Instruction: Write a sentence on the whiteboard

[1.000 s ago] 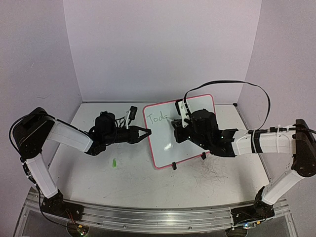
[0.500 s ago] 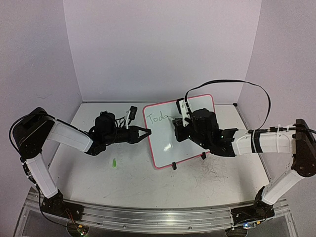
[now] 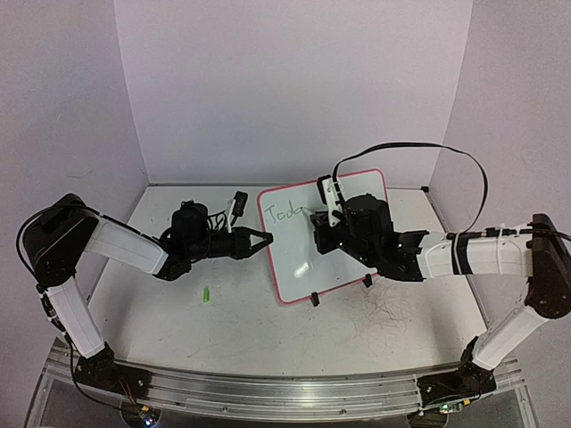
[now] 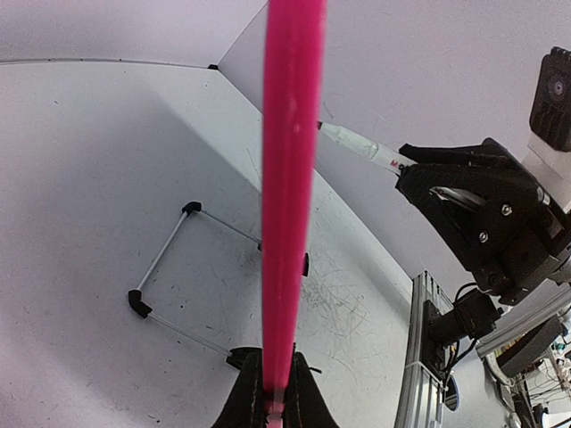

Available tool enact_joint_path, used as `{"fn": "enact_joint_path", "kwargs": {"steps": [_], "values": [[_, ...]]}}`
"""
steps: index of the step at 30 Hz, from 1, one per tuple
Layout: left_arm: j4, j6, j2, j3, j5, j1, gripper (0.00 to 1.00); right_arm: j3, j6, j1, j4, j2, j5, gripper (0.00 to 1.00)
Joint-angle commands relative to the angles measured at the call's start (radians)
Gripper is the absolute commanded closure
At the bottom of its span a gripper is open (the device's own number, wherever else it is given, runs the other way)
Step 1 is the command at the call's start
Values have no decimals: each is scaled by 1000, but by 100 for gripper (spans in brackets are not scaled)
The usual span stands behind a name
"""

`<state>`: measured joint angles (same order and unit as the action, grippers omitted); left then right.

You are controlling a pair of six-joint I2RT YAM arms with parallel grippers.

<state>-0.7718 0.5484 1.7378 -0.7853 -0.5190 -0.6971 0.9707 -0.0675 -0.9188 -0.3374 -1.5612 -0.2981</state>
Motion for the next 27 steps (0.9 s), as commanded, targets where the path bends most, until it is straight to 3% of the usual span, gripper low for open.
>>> {"fn": "enact_joint_path", "kwargs": {"steps": [1,27], "values": [[6,-4,-43,-24,-20,2,100,36,7,12,-17,-20,-10,100],[8,-5,-50,-16,-1,2,100,-46,-20,12,10,42,-30,100]]}}
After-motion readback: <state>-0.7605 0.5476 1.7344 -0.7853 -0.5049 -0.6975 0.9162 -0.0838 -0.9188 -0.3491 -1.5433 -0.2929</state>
